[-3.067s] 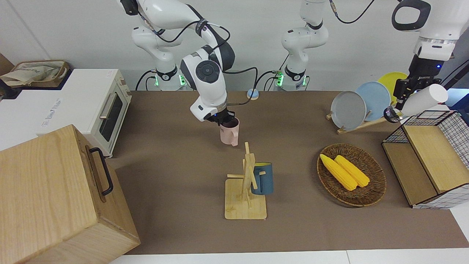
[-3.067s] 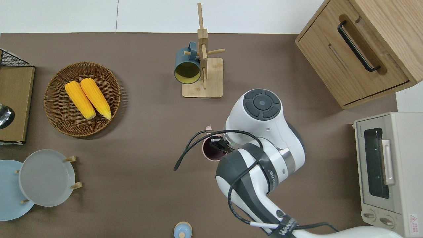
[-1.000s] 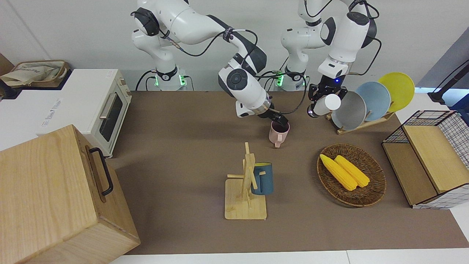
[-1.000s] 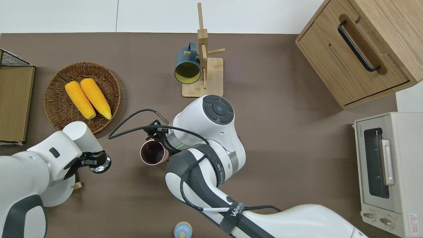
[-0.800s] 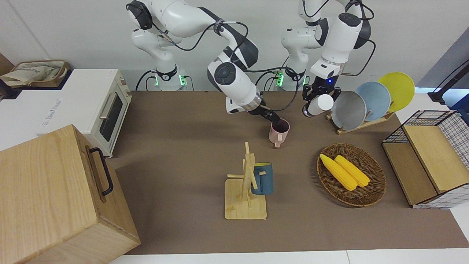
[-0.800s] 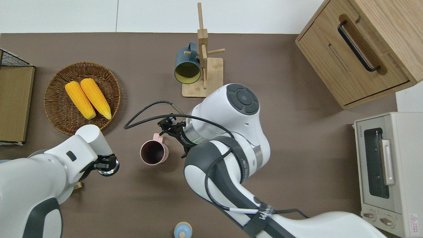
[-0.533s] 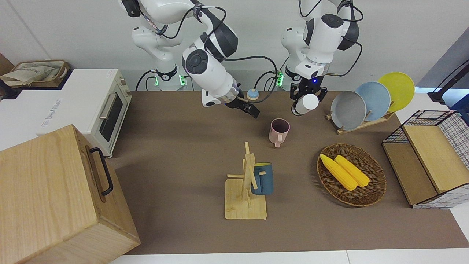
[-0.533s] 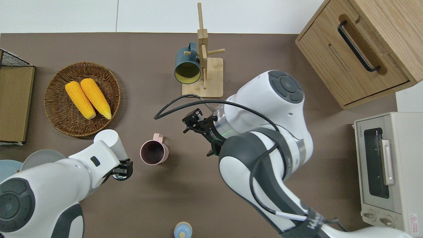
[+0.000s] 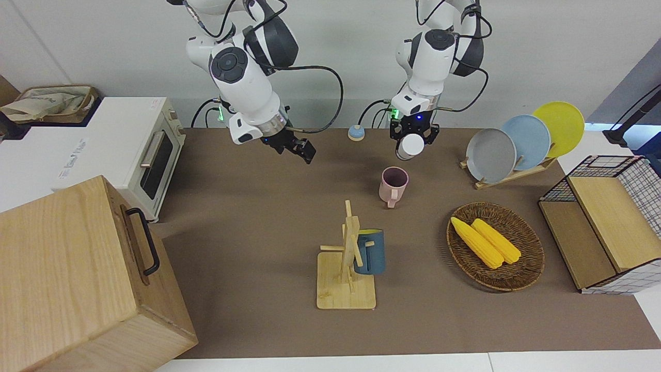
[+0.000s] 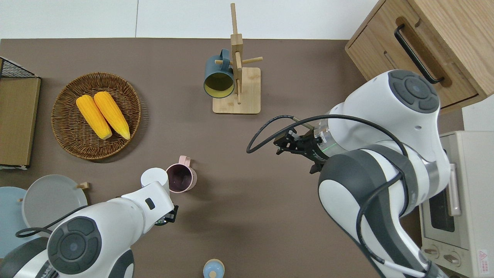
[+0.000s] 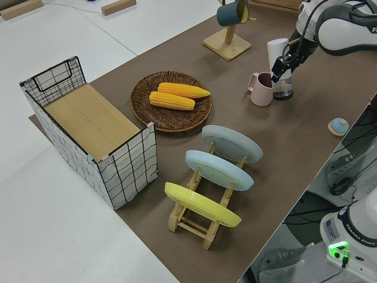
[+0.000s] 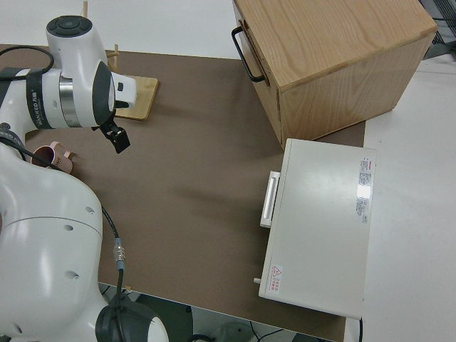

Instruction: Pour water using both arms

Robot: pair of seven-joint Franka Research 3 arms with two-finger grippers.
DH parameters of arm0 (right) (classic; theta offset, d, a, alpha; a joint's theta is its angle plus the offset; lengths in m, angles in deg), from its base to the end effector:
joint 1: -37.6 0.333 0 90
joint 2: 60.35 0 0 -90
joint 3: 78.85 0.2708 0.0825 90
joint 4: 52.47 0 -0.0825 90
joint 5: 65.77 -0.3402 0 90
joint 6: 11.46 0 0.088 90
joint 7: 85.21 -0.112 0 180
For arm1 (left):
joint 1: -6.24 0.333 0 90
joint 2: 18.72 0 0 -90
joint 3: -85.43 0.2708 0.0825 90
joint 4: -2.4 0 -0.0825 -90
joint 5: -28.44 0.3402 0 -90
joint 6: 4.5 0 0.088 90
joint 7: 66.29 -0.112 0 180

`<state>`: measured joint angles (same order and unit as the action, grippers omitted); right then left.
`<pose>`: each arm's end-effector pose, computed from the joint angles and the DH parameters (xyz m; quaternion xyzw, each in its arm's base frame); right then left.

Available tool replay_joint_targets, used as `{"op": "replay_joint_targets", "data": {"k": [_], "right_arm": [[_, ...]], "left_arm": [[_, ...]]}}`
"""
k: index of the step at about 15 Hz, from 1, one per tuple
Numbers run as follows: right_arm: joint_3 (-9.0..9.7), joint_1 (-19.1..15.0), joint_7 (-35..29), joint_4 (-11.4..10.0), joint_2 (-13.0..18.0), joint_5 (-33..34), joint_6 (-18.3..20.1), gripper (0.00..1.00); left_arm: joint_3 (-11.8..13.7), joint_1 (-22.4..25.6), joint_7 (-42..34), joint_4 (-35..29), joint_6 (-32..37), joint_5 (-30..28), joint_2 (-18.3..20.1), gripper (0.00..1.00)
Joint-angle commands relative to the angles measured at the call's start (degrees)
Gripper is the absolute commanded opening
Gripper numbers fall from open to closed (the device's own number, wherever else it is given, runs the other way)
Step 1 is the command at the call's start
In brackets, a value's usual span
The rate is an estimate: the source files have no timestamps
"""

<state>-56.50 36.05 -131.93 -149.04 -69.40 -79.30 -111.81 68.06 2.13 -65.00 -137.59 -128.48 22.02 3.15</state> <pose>0.5105 0.2065 0.4657 -0.9571 0.2477 0.1139 0.0979 0.3844 -0.1575 0.4176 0.9893 -0.1384 0.0454 0.0006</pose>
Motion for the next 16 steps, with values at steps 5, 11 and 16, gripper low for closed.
{"op": "replay_joint_targets", "data": {"k": [5,11,16], "right_arm": [[-9.16,-1.43,24.37,-2.22,5.44,8.77,1.65,0.992],[-12.95,-3.01,38.19,-1.78,8.78,12.91,2.35,0.992],[-14.62,-3.19,42.06,3.57,10.02,13.79,8.49,0.992]], "left_arm": [[-1.0,-0.29,-0.23,-0.03,4.7,0.0,1.34,0.0],[-0.91,0.15,-0.15,2.79,7.96,0.7,-3.06,0.0],[-0.91,0.24,-0.23,2.79,9.45,1.23,-3.15,0.0]]}}
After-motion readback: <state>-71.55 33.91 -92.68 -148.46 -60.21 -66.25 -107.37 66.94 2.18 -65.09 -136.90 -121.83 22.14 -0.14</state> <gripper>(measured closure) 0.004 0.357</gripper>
